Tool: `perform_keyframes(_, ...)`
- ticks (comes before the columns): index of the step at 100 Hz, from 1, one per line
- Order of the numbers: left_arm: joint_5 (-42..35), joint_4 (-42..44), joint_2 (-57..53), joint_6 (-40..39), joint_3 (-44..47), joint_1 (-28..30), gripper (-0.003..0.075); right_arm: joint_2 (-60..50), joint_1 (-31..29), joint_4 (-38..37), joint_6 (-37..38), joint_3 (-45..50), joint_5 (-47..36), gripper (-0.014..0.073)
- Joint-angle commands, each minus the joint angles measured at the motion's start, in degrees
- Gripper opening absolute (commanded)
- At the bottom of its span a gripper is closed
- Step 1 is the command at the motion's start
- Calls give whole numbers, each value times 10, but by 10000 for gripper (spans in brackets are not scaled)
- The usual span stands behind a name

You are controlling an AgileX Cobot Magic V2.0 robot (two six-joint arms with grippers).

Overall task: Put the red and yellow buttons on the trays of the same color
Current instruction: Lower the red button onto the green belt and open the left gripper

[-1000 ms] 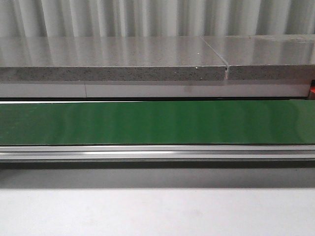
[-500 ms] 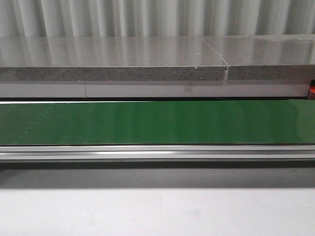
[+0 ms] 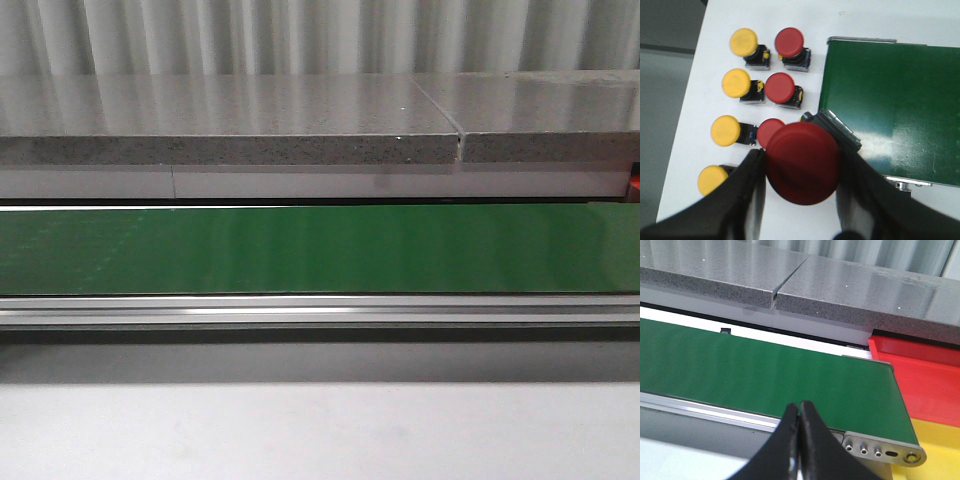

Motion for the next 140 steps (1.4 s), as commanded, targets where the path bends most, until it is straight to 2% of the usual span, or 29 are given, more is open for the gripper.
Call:
perform_keyframes(1,-10,5,27,8,-45,-23,-20,-8,-2,-7,-2,-3,-47,-67)
perform_keyframes(21,5,9,102,23,-86,-57,-20,-8,-2,-7,-2,-3,-47,-67)
perform_keyframes(45,4,11,159,23,-89,-61,-20,-8,-2,-7,-2,-3,-47,-67)
perform_keyframes(98,7,14,193,23,-89,-61,-10,-8,-2,-7,-2,-3,-47,-67)
perform_keyframes(105,11,14,193,23,-89,-61,43,-8,-2,-7,-2,-3,-47,-67)
perform_keyframes(112,17,14,193,23,-89,-61,144,-8,-2,-7,-2,-3,-47,-67)
perform_keyframes(119,18,14,193,23,-89,-62,293,-8,-2,-7,-2,-3,-47,-67)
perform_keyframes(131,23,14,193,23,-89,-62,599,-8,-2,-7,-2,-3,-47,-67)
perform_keyframes(136,29,14,193,23,-89,-65,676,-8,-2,-7,-2,-3,-47,-67)
perform_keyframes(140,32,14,191,23,-89,-68,703,-8,-2,-7,-2,-3,-47,-67)
